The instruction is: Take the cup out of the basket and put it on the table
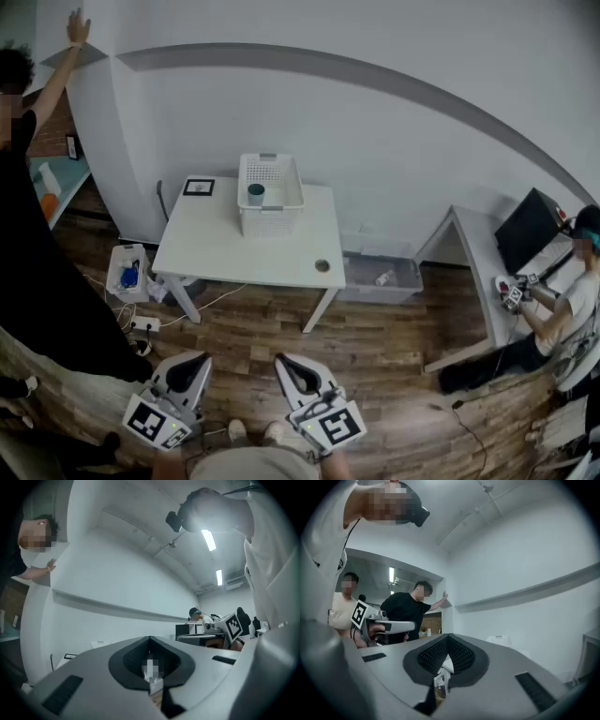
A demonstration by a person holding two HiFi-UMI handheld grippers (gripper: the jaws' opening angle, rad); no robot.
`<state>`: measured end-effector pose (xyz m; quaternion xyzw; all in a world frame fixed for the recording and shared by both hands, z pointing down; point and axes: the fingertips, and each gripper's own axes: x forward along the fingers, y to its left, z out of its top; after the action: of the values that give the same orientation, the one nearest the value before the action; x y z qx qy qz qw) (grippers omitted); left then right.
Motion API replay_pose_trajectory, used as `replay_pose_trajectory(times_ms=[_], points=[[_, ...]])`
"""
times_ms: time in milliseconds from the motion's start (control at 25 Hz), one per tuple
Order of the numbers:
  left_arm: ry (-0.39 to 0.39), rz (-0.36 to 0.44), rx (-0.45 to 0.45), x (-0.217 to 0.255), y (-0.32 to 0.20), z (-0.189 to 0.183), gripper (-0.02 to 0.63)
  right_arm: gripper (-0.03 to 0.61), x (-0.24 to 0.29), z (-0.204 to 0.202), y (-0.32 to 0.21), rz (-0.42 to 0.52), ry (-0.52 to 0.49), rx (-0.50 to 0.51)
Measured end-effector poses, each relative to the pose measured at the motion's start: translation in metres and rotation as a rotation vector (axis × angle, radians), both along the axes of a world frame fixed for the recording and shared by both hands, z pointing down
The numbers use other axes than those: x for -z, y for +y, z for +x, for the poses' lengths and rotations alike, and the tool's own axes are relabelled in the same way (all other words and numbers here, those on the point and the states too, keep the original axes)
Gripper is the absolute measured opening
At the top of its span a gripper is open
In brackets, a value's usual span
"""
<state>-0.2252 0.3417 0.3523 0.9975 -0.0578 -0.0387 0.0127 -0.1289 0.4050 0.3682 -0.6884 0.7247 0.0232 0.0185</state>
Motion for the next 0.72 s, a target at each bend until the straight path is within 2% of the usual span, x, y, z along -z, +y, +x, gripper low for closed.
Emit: replay_pose_trajectory(times_ms=[480,720], points=[[-0.016,-0.034,-0.032,-0.013,0.025,0.007,0.002,0.011,-0.005,0.006,0.024,0.015,-0.02,-0.03],[-0.019,-0.046,-0.03,-0.016,0.039,0.016,0.002,0.011,-0.013,0.016,0.04,-0.007,-0.042,-0.023]])
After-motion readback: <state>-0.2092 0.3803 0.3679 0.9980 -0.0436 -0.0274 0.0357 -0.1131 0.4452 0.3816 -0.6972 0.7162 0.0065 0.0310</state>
